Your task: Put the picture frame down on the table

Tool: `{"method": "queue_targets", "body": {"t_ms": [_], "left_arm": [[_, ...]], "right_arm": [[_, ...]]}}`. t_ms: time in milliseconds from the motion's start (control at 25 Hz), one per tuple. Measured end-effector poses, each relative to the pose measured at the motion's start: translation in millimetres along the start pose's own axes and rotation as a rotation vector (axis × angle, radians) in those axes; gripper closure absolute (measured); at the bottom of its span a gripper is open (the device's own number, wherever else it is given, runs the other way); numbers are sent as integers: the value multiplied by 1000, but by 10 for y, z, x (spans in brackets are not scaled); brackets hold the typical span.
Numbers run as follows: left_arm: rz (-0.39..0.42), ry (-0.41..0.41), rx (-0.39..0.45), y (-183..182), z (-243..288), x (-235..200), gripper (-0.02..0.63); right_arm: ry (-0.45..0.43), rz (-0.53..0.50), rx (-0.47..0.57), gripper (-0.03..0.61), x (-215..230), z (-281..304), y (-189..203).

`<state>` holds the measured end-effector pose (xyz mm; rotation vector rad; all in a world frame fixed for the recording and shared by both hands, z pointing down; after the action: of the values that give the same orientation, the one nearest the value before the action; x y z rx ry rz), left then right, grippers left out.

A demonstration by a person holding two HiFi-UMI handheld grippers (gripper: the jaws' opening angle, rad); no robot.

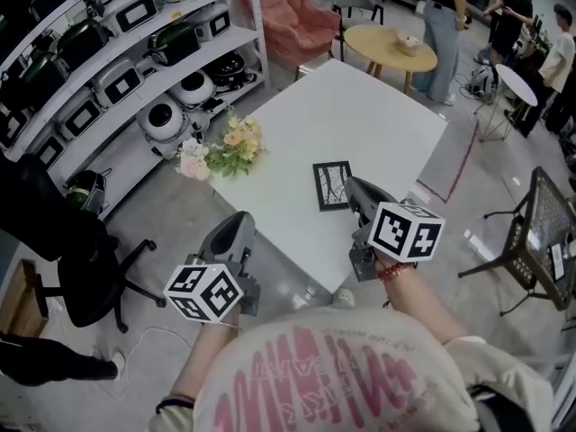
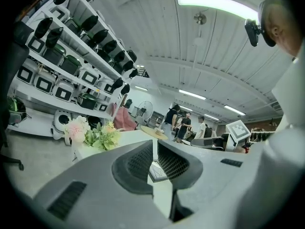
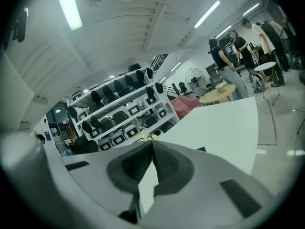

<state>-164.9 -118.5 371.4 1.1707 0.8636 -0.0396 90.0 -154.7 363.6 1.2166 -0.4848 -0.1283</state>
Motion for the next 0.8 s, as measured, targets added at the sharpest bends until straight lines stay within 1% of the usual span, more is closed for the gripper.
{"method": "queue_targets", "body": {"t_ms": [280, 800], "left_arm": [[12, 44, -22, 65, -200, 80, 583], [7, 58, -52, 217, -504, 80, 583]], "right_arm": [[34, -31, 2, 572, -179, -296, 139], [80, -16, -28, 572, -327, -569, 450]]}}
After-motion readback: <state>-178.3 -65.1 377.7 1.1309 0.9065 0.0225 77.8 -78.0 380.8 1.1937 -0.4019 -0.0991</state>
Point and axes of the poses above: the fingertips, and each gripper's own axes: z forward along the fingers, x to its right, y out of its underside, the point moved 5 cm from there along -z, backward along the fingers, and after that the axes turned 13 degrees about -z, right-handed, at the moved point
